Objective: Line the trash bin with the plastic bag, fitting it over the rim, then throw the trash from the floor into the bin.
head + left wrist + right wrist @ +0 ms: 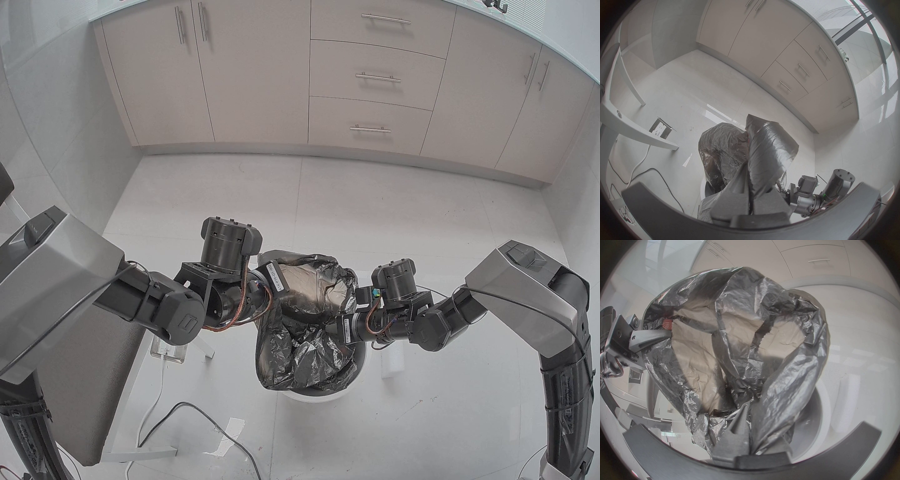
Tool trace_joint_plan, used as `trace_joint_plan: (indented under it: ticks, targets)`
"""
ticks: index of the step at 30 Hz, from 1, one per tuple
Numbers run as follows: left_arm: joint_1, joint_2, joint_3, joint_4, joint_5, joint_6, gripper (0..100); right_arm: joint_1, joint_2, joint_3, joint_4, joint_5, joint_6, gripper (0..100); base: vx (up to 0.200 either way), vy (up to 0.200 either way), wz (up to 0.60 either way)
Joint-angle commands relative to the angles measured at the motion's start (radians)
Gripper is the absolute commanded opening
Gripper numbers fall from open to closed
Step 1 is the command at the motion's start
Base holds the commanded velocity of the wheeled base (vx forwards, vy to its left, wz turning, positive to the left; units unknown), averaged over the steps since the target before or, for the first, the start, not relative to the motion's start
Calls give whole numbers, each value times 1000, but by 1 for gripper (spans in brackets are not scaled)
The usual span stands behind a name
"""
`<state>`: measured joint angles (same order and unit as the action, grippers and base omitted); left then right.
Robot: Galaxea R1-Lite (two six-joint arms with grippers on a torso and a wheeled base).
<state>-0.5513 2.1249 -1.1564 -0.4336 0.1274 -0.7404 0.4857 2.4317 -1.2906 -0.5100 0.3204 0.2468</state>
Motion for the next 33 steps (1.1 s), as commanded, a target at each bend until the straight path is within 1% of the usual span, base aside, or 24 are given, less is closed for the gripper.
trace_joint_plan:
  ticks: [1, 3, 7, 11, 15, 22, 24, 28, 33]
  targets:
    - [8, 20, -17, 0, 0, 9, 0, -15, 20, -32, 7, 0, -15, 0, 0, 0, 0]
    - [14, 33, -26, 0, 0, 29, 0, -16, 32, -49, 8, 0, -23, 0, 0, 0, 0]
    - [19, 50, -34, 0, 0, 35, 0, -16, 41, -45, 8, 0, -23, 0, 0, 0, 0]
    - [11, 49, -19, 1, 0, 35, 0, -16, 13, 28, 5, 0, -27, 0, 0, 0, 0]
    - [-2, 44, 1, 1, 0, 32, 0, -13, -33, 113, -5, 2, -50, 0, 0, 0, 0]
    - [-41, 33, 80, 0, -2, 24, 0, -15, -105, 252, -7, 2, -77, 0, 0, 0, 0]
    - [-50, 27, 93, 0, -2, 24, 0, -15, -112, 274, -7, 2, -90, 0, 0, 0, 0]
    - [-67, 29, 110, 0, -3, 23, 0, -15, -115, 306, -7, 0, -167, 0, 0, 0, 0]
    - [-67, 33, 110, 0, -3, 21, 0, -12, -95, 301, -7, -50, -172, 0, 0, 0, 0]
